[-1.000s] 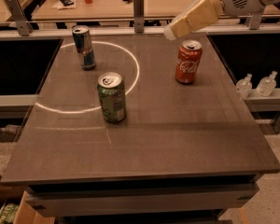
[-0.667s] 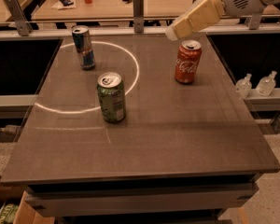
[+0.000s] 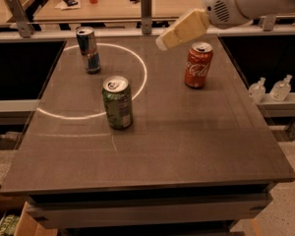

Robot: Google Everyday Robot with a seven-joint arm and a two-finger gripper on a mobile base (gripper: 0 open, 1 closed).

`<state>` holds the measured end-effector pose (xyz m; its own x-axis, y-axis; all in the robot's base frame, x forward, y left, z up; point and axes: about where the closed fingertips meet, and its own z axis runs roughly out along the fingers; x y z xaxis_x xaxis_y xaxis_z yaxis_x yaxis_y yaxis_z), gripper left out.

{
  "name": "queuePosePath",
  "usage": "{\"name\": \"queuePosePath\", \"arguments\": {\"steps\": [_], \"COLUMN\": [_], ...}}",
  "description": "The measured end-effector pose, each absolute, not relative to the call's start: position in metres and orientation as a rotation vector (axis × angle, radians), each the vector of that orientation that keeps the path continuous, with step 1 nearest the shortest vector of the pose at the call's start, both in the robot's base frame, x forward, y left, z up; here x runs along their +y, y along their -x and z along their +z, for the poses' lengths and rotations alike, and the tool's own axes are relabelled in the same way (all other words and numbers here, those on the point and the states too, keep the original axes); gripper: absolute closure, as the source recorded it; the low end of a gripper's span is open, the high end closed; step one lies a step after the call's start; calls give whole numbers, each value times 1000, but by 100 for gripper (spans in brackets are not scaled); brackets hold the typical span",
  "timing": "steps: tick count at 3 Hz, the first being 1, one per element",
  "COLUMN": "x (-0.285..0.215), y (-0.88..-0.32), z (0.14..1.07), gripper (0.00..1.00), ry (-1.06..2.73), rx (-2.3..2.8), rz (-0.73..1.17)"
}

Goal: Knock redbull can over

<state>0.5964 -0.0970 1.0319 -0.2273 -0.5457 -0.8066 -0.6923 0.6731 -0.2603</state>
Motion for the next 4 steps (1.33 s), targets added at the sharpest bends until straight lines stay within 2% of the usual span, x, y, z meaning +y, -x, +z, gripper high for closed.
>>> {"name": "queuePosePath", "arguments": {"steps": [2,4], "x": [-37,15], "y": [-670,-722], "z": [980,940], "gripper": [0,0], "ry": [886,1075], "rx": [1867,1793], "rz": [253,397]}}
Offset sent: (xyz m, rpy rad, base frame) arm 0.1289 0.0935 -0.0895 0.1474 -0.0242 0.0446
